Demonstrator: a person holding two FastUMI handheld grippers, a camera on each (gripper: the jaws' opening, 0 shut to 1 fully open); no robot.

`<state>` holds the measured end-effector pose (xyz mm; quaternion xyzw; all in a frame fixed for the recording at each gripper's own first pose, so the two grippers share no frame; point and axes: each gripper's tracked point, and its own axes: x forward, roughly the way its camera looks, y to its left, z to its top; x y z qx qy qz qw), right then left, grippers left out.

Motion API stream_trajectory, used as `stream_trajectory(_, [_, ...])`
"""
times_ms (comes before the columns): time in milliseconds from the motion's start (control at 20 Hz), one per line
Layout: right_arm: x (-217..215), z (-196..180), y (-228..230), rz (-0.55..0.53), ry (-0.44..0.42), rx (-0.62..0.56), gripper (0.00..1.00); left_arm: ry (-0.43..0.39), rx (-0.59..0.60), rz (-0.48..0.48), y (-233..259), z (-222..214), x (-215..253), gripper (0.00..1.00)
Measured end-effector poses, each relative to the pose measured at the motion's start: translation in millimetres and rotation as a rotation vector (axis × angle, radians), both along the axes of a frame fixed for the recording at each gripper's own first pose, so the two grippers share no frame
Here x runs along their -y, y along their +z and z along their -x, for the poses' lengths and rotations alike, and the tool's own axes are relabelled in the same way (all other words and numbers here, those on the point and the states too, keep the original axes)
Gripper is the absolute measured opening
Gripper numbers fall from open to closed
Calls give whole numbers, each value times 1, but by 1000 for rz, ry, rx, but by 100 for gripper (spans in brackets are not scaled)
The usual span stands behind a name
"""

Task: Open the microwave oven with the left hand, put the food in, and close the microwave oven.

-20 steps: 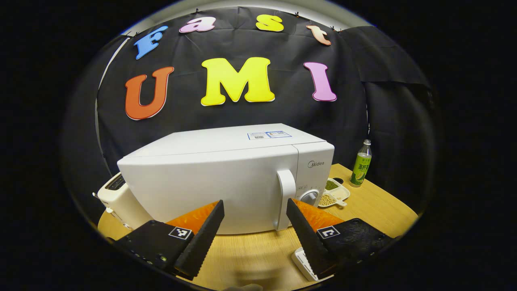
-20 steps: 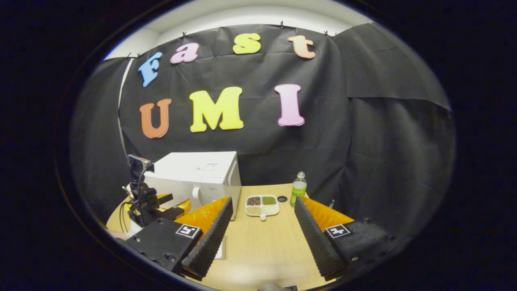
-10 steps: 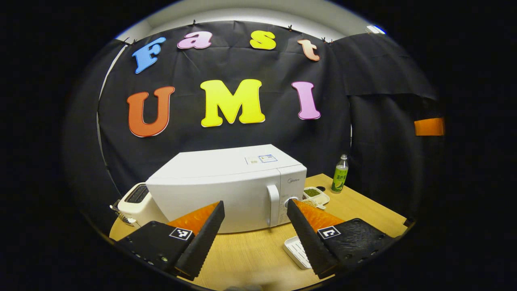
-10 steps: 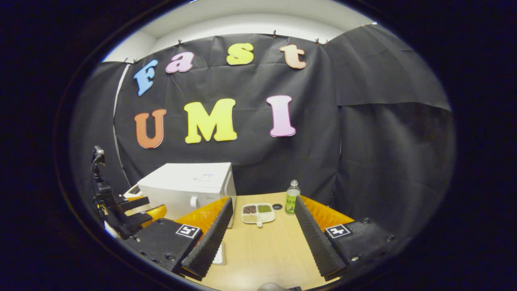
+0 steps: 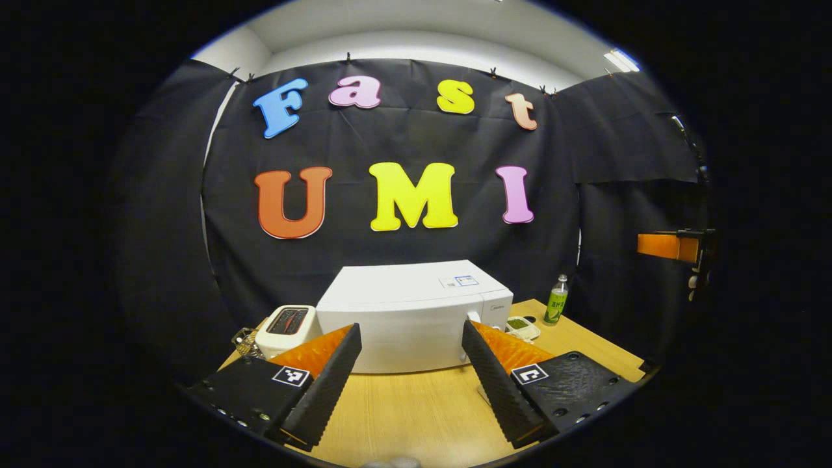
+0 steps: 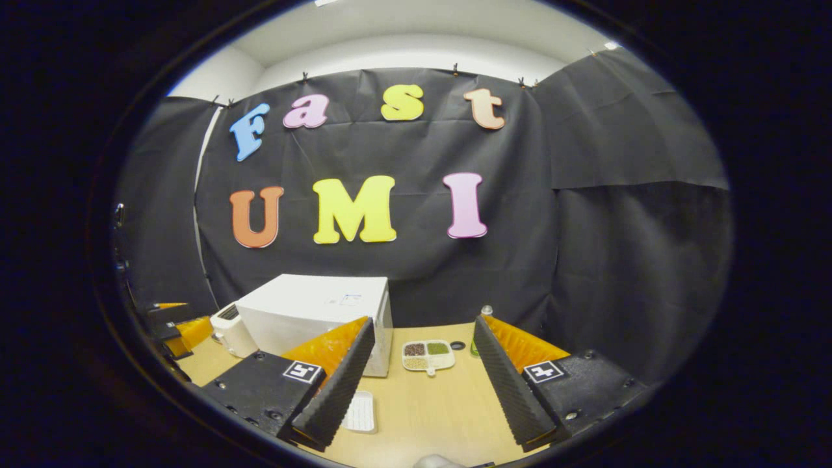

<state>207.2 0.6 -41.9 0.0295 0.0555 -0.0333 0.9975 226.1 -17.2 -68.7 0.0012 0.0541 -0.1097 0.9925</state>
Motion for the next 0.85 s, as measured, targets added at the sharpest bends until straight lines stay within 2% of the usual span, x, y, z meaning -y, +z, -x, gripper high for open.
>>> stream_trajectory(350, [-27, 1, 17, -5, 46, 34, 98, 112, 27, 25, 29, 35, -66, 97])
stream_trajectory(400, [-25, 2, 19, -10, 44, 36, 98, 131, 33, 28, 33, 39, -75, 100])
stream_trajectory(500, [-25, 5, 23, -20, 41, 42, 98, 159, 42, 19, 39, 47, -90, 96])
stream_trajectory(850, [-25, 6, 30, -16, 25, 39, 98, 199, 47, 18, 44, 72, -115, 96])
